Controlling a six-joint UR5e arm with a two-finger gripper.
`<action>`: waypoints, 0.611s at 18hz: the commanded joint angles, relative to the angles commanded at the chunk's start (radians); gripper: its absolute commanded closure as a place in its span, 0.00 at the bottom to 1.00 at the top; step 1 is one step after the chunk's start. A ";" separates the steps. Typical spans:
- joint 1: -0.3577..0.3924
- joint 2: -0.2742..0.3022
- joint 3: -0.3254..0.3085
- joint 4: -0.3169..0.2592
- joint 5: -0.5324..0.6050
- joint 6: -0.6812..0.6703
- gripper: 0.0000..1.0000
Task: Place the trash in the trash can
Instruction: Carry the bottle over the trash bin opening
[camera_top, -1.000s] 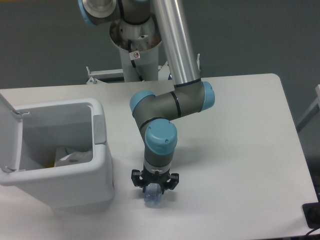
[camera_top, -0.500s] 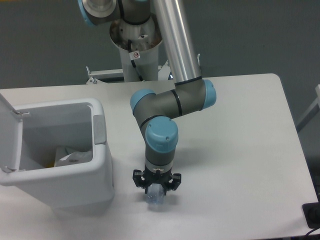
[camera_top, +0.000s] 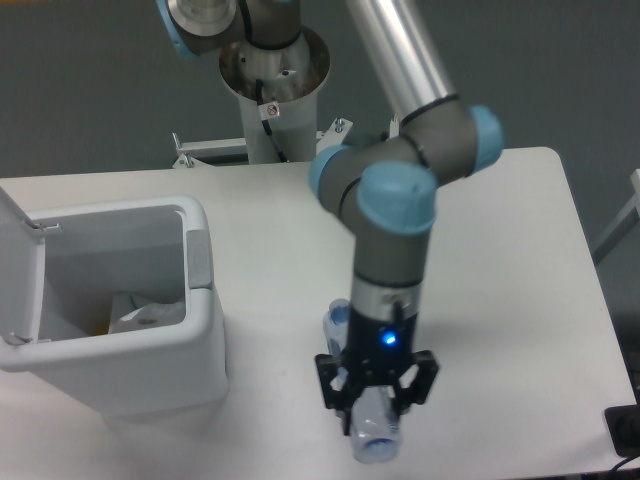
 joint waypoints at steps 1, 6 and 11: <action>0.003 0.028 0.006 0.000 -0.009 -0.022 0.39; -0.017 0.155 -0.006 0.000 -0.040 -0.045 0.39; -0.155 0.233 -0.073 -0.002 -0.034 -0.059 0.39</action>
